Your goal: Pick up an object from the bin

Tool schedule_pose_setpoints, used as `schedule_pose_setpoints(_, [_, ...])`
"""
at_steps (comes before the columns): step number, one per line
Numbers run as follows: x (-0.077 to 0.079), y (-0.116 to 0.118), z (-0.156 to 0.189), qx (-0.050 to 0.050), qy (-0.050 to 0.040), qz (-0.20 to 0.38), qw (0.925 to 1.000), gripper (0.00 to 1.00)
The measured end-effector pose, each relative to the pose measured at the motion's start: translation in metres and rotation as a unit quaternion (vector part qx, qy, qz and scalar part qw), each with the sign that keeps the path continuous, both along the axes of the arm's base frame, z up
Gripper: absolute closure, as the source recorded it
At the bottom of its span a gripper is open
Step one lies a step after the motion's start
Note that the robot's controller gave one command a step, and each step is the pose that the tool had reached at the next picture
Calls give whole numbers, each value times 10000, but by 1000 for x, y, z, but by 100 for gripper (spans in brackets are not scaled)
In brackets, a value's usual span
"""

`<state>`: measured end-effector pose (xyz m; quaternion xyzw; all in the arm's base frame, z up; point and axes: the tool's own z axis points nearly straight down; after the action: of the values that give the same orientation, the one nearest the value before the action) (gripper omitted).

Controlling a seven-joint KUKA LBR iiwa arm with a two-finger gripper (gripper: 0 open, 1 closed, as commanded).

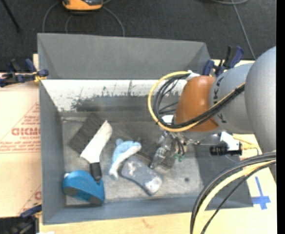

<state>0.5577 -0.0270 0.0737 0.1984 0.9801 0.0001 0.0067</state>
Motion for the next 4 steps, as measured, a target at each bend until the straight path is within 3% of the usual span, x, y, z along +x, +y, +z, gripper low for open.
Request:
schedule_pose_setpoints(2, [-1,0,3,3,22,4,10000,100])
schedule_pose_setpoints(3, [-3,0,16,13,82,9,10000,100])
schedule_pose_setpoints(4, [-3,0,35,16,74,13,10000,100])
